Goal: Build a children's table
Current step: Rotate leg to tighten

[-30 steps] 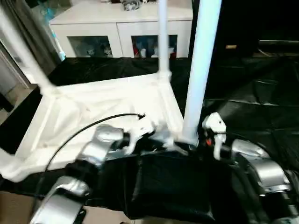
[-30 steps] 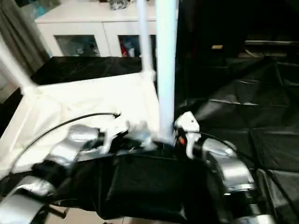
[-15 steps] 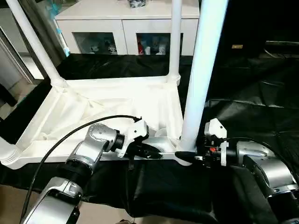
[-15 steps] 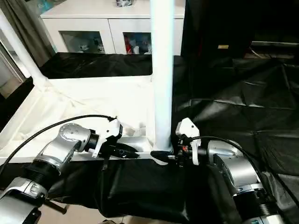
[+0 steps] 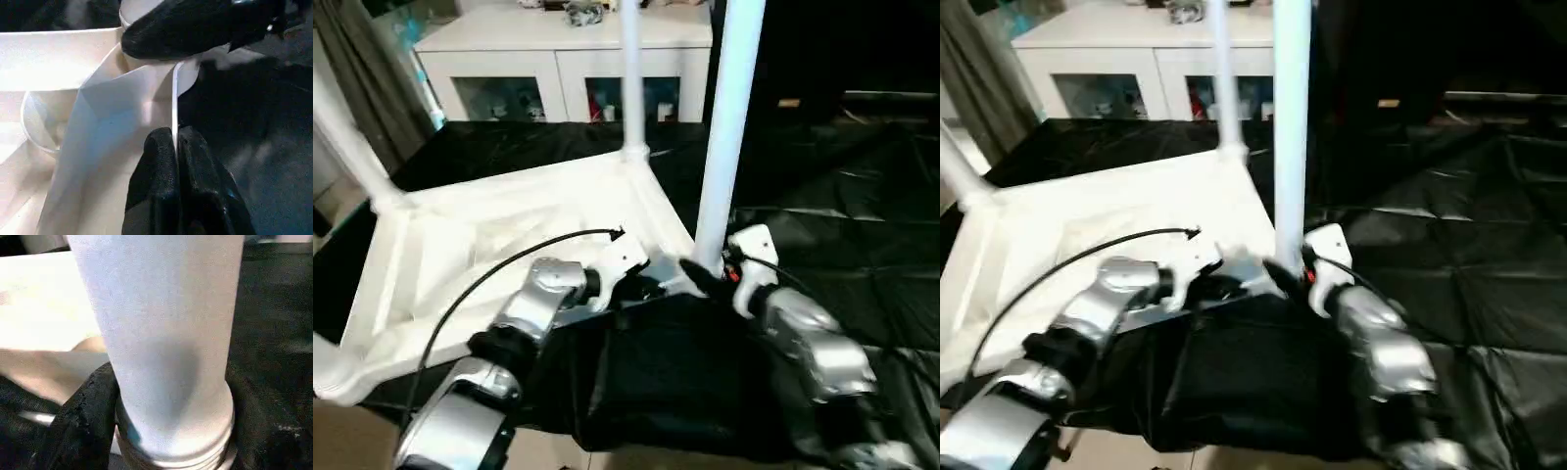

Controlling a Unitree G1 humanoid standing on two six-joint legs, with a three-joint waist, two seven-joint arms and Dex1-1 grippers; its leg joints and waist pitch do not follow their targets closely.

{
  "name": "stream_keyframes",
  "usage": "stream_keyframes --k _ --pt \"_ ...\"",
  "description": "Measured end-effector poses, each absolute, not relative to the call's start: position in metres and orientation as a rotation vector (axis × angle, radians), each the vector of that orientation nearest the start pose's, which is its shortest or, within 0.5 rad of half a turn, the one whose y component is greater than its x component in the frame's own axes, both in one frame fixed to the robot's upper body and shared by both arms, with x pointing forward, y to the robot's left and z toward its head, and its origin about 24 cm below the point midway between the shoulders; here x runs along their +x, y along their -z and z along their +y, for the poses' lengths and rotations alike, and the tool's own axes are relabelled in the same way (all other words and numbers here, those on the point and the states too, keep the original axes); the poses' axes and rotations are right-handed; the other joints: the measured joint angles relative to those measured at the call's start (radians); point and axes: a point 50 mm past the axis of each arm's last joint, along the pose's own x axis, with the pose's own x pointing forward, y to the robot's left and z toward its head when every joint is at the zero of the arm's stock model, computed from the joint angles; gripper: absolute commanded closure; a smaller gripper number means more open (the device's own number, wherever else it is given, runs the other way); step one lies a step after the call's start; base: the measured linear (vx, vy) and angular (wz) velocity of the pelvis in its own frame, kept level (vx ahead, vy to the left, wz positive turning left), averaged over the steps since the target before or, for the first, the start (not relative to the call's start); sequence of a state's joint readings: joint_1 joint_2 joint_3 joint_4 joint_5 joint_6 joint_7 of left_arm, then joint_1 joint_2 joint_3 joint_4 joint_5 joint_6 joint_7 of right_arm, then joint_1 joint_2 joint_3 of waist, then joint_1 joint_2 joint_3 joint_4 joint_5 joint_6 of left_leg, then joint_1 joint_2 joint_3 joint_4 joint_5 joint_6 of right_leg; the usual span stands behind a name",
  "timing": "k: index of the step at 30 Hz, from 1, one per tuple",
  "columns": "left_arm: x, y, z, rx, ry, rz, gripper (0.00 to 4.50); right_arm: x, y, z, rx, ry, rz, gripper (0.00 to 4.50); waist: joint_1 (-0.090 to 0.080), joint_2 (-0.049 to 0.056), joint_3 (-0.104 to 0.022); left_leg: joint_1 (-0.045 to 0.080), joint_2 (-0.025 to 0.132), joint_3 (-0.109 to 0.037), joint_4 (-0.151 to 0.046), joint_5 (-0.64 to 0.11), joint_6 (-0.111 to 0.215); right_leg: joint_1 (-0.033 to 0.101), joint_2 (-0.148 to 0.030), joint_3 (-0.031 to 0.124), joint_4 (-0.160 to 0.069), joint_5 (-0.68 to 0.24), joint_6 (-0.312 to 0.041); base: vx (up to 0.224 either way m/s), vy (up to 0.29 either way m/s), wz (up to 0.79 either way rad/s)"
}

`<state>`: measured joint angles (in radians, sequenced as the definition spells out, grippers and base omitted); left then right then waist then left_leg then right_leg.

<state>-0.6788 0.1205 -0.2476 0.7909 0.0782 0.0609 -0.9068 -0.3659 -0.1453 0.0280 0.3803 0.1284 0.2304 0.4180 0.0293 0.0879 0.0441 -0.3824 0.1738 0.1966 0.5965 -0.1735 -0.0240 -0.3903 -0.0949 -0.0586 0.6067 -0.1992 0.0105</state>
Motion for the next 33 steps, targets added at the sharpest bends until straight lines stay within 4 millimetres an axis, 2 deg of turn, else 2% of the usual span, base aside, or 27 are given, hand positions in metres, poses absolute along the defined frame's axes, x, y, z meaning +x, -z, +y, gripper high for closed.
stream_keyframes --k 2,7,11,16,18,24,25,30,31,33 --pt "0.331 -0.039 0.07 0.305 1.16 0.363 4.5 0.314 -0.034 -0.135 0.012 -0.482 0.255 1.18 -0.001 0.001 -0.001 0.0 0.0 0.0 0.0 0.0 0.0 0.0 0.0 0.0 0.0 0.0 0.0 0.0 0.0 0.0" --pt "0.328 -0.04 0.072 0.308 1.21 0.364 4.5 0.308 -0.036 -0.142 -0.008 -0.58 0.251 0.7 0.002 0.004 -0.002 -0.001 0.0 0.0 0.0 0.0 0.0 0.0 0.0 0.0 0.0 0.001 -0.001 0.0 0.0 0.0" --pt "0.324 -0.042 0.081 0.312 1.282 0.361 4.5 0.3 -0.04 -0.148 -0.047 -0.73 0.26 0.7 0.007 0.005 -0.002 -0.003 0.0 0.0 -0.006 0.0 0.0 -0.002 0.0 -0.002 0.0 0.004 -0.006 0.0 0.0 0.0" --pt "0.313 -0.045 0.095 0.303 1.442 0.375 4.5 0.286 -0.049 -0.158 -0.131 -1.004 0.291 0.7 0.033 0.006 -0.002 -0.01 0.002 -0.001 -0.006 0.003 0.005 -0.009 0.001 -0.005 0.001 0.003 -0.005 0.0 0.0 0.0" --pt "0.311 -0.046 0.097 0.299 1.48 0.382 4.5 0.283 -0.05 -0.159 -0.135 -1.064 0.301 0.7 0.037 0.006 -0.002 -0.011 0.002 -0.001 -0.005 0.003 0.005 -0.009 0.0 -0.005 0.001 0.003 -0.005 0.0 0.0 0.0" --pt "0.305 -0.045 0.102 0.294 1.521 0.4 4.5 0.279 -0.052 -0.166 -0.153 -1.147 0.333 0.84 0.036 0.004 -0.001 -0.01 0.002 0.0 -0.003 0.0 0.0 -0.008 0.0 -0.003 0.001 0.004 -0.007 0.0 0.0 0.0" --pt "0.305 -0.045 0.103 0.293 1.522 0.403 4.5 0.278 -0.051 -0.165 -0.148 -1.156 0.333 1.13 0.035 0.004 -0.001 -0.01 0.002 0.0 -0.003 0.0 0.0 -0.008 0.0 -0.003 0.001 0.004 -0.007 0.0 0.0 0.0" --pt "0.304 -0.045 0.105 0.289 1.523 0.404 4.5 0.277 -0.051 -0.163 -0.129 -1.18 0.336 1.31 0.034 0.004 -0.001 -0.01 0.002 0.0 -0.003 0.0 0.0 -0.009 0.0 -0.003 0.002 0.004 -0.007 0.0 0.0 0.0" --pt "0.303 -0.045 0.104 0.288 1.524 0.403 4.5 0.277 -0.052 -0.163 -0.128 -1.18 0.336 1.54 0.034 0.004 -0.001 -0.01 0.002 0.0 -0.003 0.0 0.0 -0.009 0.0 -0.003 0.002 0.004 -0.007 0.0 0.0 0.0" --pt "0.303 -0.044 0.105 0.285 1.523 0.403 4.5 0.276 -0.051 -0.161 -0.118 -1.176 0.334 1.62 0.033 0.004 -0.001 -0.01 0.002 0.0 -0.003 0.0 0.0 -0.009 0.0 -0.004 0.002 0.004 -0.007 0.0 0.0 0.0"
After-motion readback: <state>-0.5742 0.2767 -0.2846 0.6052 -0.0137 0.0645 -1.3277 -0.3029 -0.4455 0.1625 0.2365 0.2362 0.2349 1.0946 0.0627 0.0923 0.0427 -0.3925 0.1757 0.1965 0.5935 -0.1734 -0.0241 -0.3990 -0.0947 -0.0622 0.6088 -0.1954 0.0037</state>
